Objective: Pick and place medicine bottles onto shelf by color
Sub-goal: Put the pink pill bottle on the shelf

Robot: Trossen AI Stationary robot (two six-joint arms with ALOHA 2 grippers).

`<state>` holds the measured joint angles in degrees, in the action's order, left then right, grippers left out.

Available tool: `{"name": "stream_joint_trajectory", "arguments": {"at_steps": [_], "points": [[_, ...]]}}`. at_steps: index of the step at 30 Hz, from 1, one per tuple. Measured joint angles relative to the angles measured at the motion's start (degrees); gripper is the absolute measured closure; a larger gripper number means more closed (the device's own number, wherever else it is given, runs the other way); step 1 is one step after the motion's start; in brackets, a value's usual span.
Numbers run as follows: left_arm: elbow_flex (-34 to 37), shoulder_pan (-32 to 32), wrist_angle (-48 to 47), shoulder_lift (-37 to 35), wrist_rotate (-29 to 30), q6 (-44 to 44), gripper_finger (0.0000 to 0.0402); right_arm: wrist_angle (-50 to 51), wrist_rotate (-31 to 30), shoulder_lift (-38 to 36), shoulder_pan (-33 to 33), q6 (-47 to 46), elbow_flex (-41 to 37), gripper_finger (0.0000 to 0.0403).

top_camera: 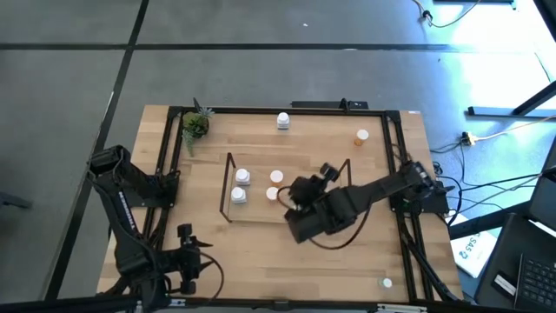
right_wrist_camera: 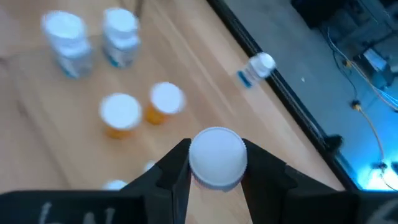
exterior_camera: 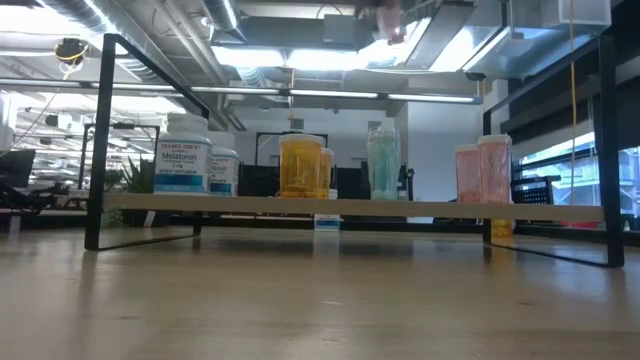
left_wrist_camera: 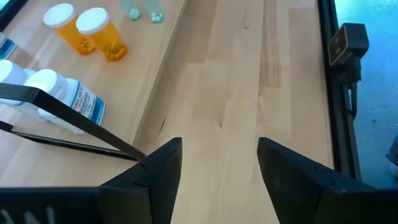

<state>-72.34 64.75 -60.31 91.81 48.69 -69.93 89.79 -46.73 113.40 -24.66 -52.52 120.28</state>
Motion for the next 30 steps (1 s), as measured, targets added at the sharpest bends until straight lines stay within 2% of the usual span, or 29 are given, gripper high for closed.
{"name": "stream_joint_trajectory", "arguments": {"at_steps": [5,10,21,24,30], "points": [[0.0,-0.1,0.0,0.0,0.2,0.0,0.0198,-0.6,0.7,-9.9,0.7,-11.2,-13.3,0.0281],[0.0,-1.1,-0.1,0.0,0.3,0.1,0.0198,-8.2,3.7,-16.0,2.3,-21.2,-24.2,0.0281],[0.0,-3.2,-0.2,0.0,0.2,2.3,0.0198,-21.5,3.0,-16.5,8.7,-22.2,-37.2,0.0281],[0.0,-3.6,-0.2,0.0,-0.1,2.6,0.0198,-24.3,3.4,-16.4,10.1,-19.7,-38.7,0.0281],[0.0,-3.8,-0.2,0.0,-0.2,2.6,0.0198,-26.2,8.1,-16.4,12.8,-14.1,-39.6,0.0281]]}}
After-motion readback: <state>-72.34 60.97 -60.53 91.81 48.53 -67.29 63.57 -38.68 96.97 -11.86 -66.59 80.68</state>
